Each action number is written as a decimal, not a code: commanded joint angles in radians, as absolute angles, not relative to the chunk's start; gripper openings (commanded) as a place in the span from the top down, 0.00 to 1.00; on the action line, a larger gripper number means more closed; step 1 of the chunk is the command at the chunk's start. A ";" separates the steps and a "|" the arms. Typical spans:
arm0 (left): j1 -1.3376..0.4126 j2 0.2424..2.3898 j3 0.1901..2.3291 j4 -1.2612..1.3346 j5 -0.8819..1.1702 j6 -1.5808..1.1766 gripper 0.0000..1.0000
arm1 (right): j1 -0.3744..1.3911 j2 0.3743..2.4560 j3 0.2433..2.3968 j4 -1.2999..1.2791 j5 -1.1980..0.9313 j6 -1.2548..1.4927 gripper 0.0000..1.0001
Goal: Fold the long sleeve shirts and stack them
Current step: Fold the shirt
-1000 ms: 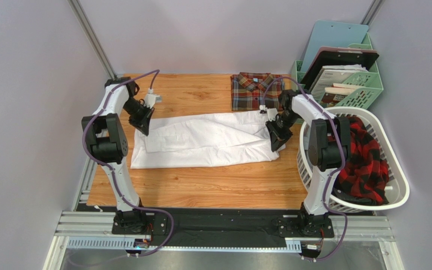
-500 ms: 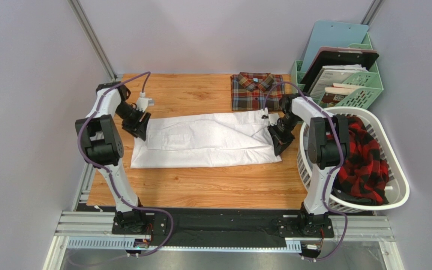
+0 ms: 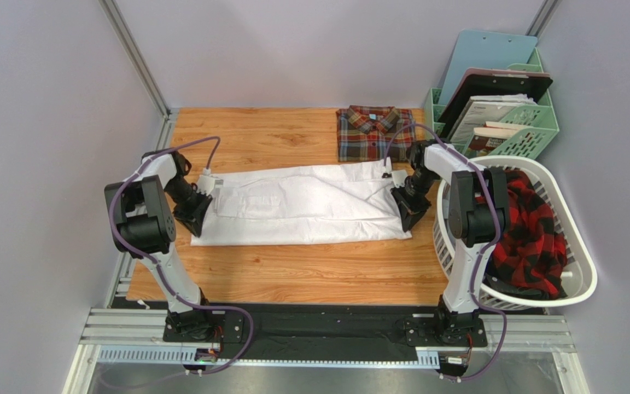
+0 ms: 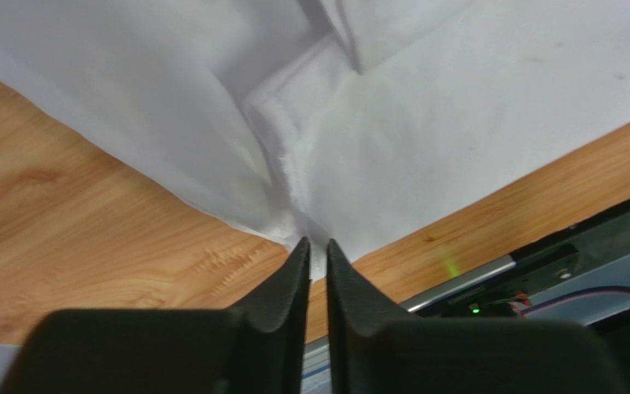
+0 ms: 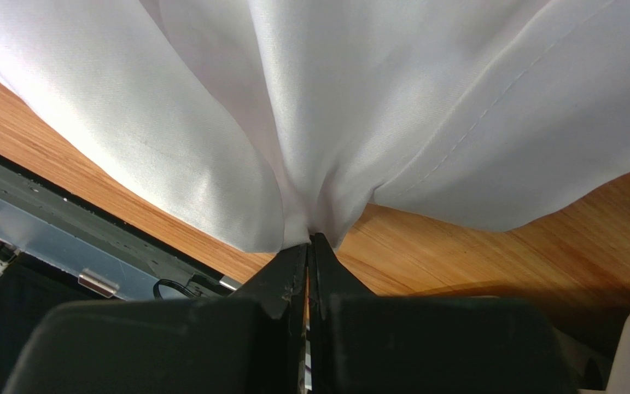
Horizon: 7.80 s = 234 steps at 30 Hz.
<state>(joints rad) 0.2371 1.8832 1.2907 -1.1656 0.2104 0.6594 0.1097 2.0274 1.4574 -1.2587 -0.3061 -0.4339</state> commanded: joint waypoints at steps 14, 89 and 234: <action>0.250 1.766 1.411 -1.210 0.319 0.779 0.60 | 0.100 1.895 1.526 -1.276 -0.209 -0.345 0.71; 0.009 2.003 1.646 -1.169 0.408 0.735 0.49 | 0.193 1.991 1.722 -1.094 -0.508 -0.305 0.56; 0.451 1.718 1.399 -1.049 0.480 0.743 0.58 | 0.629 2.244 2.102 -0.695 -0.236 -0.262 0.60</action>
<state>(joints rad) 0.4591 1.7550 1.4033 -1.0615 0.4339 0.7460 0.5503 2.3165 2.1399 -0.6243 -0.0673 -0.3588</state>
